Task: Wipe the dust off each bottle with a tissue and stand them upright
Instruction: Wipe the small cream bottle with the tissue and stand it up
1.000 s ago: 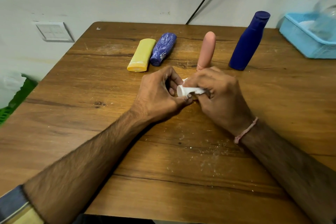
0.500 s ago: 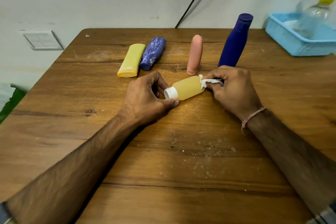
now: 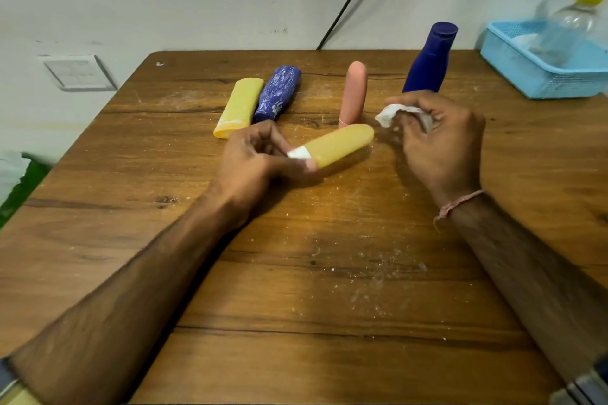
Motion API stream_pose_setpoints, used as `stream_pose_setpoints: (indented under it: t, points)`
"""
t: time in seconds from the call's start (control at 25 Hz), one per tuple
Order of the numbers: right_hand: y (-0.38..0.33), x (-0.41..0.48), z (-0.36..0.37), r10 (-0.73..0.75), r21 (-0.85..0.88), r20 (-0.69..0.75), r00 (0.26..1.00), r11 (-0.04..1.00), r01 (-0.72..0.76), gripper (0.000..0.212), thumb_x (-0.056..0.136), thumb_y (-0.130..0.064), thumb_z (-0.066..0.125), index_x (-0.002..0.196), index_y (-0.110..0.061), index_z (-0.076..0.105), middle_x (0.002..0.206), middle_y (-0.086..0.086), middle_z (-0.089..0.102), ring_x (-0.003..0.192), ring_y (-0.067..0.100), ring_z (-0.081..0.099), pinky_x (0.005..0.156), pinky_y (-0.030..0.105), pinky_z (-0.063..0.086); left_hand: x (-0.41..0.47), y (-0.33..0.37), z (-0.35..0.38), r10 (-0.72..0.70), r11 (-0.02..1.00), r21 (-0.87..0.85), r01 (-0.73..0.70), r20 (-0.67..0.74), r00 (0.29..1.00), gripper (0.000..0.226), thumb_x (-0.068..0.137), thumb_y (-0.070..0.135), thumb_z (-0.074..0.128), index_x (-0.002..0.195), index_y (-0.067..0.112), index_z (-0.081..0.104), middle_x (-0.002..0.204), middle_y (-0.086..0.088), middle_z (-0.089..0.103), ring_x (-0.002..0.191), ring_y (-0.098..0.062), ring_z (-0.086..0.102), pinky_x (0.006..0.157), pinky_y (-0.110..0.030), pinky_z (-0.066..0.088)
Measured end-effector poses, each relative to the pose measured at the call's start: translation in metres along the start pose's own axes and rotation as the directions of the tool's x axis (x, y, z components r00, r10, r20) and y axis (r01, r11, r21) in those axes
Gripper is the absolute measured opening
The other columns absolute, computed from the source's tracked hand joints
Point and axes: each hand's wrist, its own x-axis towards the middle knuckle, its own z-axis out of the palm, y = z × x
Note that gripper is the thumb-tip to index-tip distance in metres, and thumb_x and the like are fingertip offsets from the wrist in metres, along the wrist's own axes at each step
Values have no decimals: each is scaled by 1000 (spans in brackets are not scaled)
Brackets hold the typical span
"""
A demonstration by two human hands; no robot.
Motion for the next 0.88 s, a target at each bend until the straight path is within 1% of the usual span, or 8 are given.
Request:
stream_pose_setpoints:
  t: [0.08, 0.16, 0.36, 0.52, 0.6, 0.68, 0.76, 0.88]
  points:
    - [4, 3, -1, 119, 47, -55, 991, 992, -117, 30, 88, -10, 67, 117, -17, 68, 121, -4, 67, 113, 3, 59, 90, 5, 45, 3, 7, -5, -76, 881, -458, 116, 103, 992, 22, 68, 15, 78, 79, 11, 59, 68, -10, 63, 63, -20, 52, 58, -27, 39]
    - [4, 3, 3, 185, 65, -44, 982, 981, -182, 29, 89, -14, 67, 118, -19, 66, 122, -7, 65, 116, 5, 57, 89, 8, 44, 1, 13, -4, -146, 714, -656, 246, 204, 968, 15, 84, 17, 62, 95, 9, 57, 71, -13, 63, 65, -20, 52, 61, -25, 40]
    - [10, 1, 15, 345, 223, 11, 939, 914, -338, 27, 89, -25, 70, 116, -21, 68, 118, -2, 69, 109, 12, 64, 90, 38, 57, 1, 13, -3, -161, 637, -662, 395, 387, 908, 40, 95, 23, 48, 77, 4, 77, 81, -17, 68, 71, -21, 58, 65, -26, 51]
    - [8, 2, 18, 589, 508, 247, 769, 597, -620, 20, 93, -21, 65, 111, -13, 66, 116, 4, 67, 98, 19, 70, 69, 38, 62, 5, 7, -3, -137, 651, -669, 358, 360, 923, 32, 93, 14, 55, 115, -8, 64, 106, -23, 71, 80, -20, 68, 74, -27, 59]
    - [3, 4, 16, 613, 586, 351, 708, 445, -677, 19, 94, -20, 63, 109, -9, 64, 117, 5, 64, 100, 22, 69, 65, 33, 61, 4, 2, 2, -80, 803, -554, 220, 264, 961, 36, 90, 8, 65, 121, -11, 60, 113, -22, 71, 86, -19, 71, 84, -30, 60]
    - [3, 4, 14, 600, 623, 406, 689, 369, -689, 24, 92, -20, 66, 112, -6, 63, 116, 5, 63, 102, 23, 67, 69, 35, 61, 2, 2, 9, -47, 977, -201, 66, 98, 994, 41, 81, 12, 78, 117, 0, 66, 109, -11, 75, 92, -19, 74, 89, -37, 60]
    - [3, 4, 13, 566, 640, 434, 701, 354, -682, 27, 89, -14, 69, 114, -6, 62, 118, 7, 62, 104, 25, 67, 73, 37, 61, 0, 5, 15, 41, 974, 224, -35, -22, 999, 40, 75, 27, 86, 111, 19, 70, 99, 4, 76, 89, -11, 71, 78, -31, 59]
    - [3, 2, 15, 531, 609, 412, 741, 444, -657, 32, 85, -1, 69, 114, -11, 61, 120, 6, 60, 103, 26, 67, 74, 39, 61, 3, 5, 23, 77, 883, 462, -80, 26, 997, 39, 74, 46, 85, 105, 29, 70, 91, 12, 71, 81, -5, 65, 67, -29, 54]
